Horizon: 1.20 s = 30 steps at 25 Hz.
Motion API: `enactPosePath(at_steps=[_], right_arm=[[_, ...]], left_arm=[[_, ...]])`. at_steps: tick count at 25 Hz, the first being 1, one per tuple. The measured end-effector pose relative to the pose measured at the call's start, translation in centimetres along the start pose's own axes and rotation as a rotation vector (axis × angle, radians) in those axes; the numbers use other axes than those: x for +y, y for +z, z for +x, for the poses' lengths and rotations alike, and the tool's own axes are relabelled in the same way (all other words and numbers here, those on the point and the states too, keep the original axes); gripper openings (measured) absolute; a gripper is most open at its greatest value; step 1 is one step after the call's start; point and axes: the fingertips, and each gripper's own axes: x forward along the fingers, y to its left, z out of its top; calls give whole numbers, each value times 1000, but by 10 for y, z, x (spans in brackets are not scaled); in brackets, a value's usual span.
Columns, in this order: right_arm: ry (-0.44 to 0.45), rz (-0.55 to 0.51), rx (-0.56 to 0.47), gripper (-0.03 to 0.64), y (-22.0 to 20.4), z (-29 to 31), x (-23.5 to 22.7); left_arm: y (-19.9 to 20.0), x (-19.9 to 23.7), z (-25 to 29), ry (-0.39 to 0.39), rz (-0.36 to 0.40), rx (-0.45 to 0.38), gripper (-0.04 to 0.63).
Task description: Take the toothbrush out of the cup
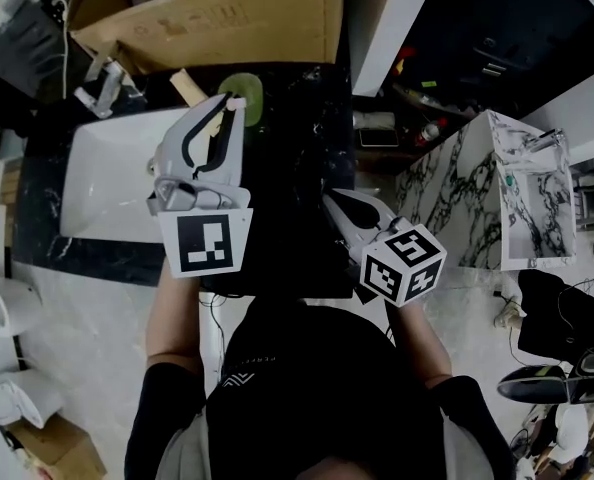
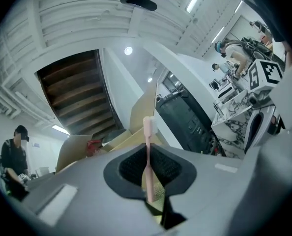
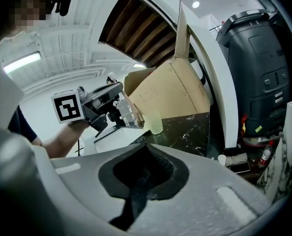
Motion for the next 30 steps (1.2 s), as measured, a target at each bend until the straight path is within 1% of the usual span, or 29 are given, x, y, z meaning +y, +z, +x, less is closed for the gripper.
enactPosePath(at_steps=[7,16,25,30], right_arm=[[32,-9,-4,5,-5,-8,10],[55,-15,-9,5,-5,-14,16],[69,-14,-10,5,-6,-14,20],[69,-13,-9,5,-7,-13,20]], left_arm=[[1,-7,-22,8,21,35,40],[-6,-15,-46,13,12,85,40],[-22,-27,-60,-10,-1,147,40],[-36,-37,-64,-34,27,207,40]])
